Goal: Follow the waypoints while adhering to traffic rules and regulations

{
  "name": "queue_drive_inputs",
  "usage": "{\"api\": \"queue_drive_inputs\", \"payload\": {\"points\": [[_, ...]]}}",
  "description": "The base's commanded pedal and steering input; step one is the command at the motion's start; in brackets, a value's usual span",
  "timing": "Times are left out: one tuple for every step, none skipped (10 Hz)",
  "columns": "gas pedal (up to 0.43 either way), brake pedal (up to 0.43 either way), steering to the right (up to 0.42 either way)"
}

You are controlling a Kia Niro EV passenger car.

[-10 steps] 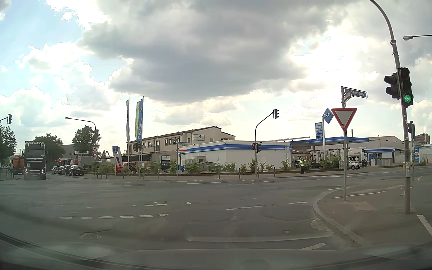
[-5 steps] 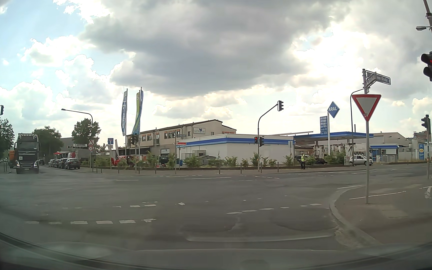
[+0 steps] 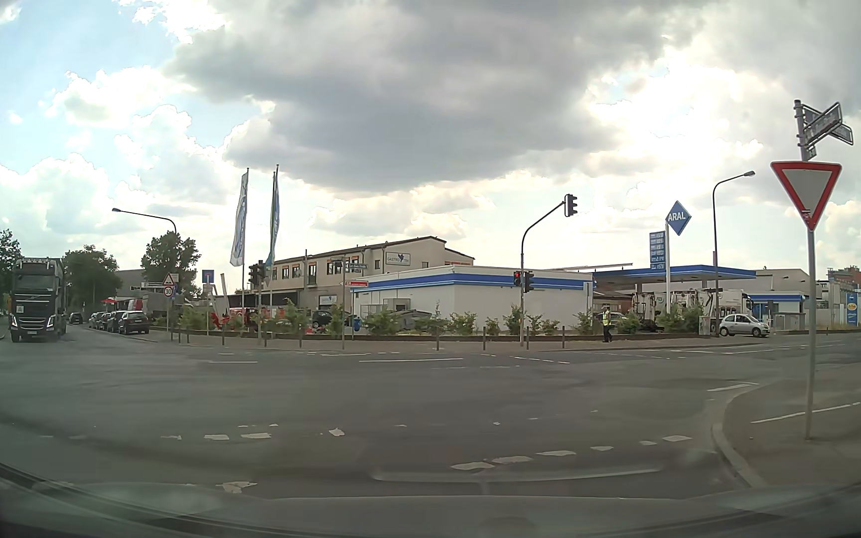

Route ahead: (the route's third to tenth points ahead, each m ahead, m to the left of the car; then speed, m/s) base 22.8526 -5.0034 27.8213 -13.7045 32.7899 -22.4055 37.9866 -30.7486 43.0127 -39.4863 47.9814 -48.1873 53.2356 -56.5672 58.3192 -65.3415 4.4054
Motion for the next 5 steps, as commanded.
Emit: {"api": "queue_drive_inputs", "payload": {"points": [[0.240,0.024,0.018],[0.209,0.018,0.025],[0.197,0.018,0.031],[0.197,0.024,0.046],[0.177,0.018,0.063]]}}
